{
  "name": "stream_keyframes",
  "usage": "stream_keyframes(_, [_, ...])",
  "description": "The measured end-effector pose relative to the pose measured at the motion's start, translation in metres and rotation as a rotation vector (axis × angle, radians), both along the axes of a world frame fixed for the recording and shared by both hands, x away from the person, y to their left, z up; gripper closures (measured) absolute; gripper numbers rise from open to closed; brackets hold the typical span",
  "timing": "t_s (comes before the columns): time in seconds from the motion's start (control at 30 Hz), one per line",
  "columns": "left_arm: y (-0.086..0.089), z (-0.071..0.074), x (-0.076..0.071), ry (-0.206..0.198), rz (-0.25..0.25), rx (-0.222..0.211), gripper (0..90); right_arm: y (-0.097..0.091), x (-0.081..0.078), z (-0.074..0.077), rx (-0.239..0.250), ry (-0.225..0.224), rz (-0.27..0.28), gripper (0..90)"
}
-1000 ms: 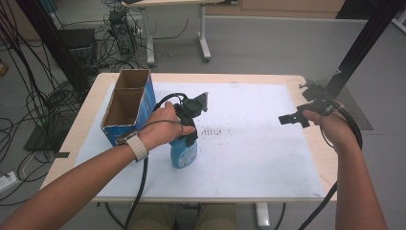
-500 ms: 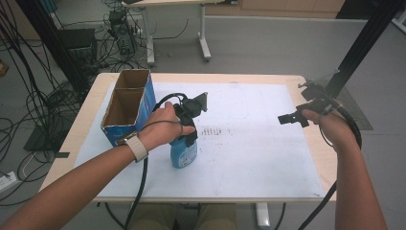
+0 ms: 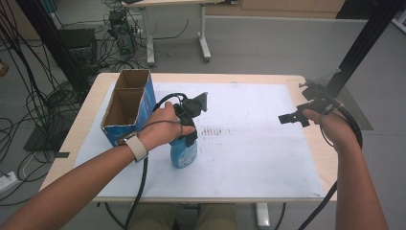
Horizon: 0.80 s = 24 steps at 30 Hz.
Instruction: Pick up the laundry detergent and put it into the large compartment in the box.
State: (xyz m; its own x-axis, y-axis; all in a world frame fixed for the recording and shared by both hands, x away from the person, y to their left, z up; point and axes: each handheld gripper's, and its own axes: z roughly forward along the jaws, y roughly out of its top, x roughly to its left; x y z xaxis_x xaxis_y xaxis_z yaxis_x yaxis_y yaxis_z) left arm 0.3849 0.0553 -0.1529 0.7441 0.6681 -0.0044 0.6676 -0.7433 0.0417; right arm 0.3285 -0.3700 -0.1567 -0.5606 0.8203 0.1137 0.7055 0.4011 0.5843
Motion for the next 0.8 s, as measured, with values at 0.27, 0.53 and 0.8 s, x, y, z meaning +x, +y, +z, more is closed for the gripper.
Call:
stream_keyframes(0.27, [-0.0001, 0.0, -0.0001, 0.0, 0.001, 0.0, 39.0, -0.0008, -0.0005, 0.0001, 0.002, -0.001, 0.0, 7.4])
stream_keyframes(0.53, [0.0004, 0.0, 0.0001, 0.0, 0.001, -0.001, 39.0, -0.0007, -0.0002, 0.0004, 0.001, -0.002, 0.0, 7.5])
stream_keyframes(0.8, [0.0005, 0.0, 0.0001, 0.001, 0.002, -0.001, 38.9, 0.0007, 0.0003, 0.0003, 0.001, -0.002, 0.003, 7.5])
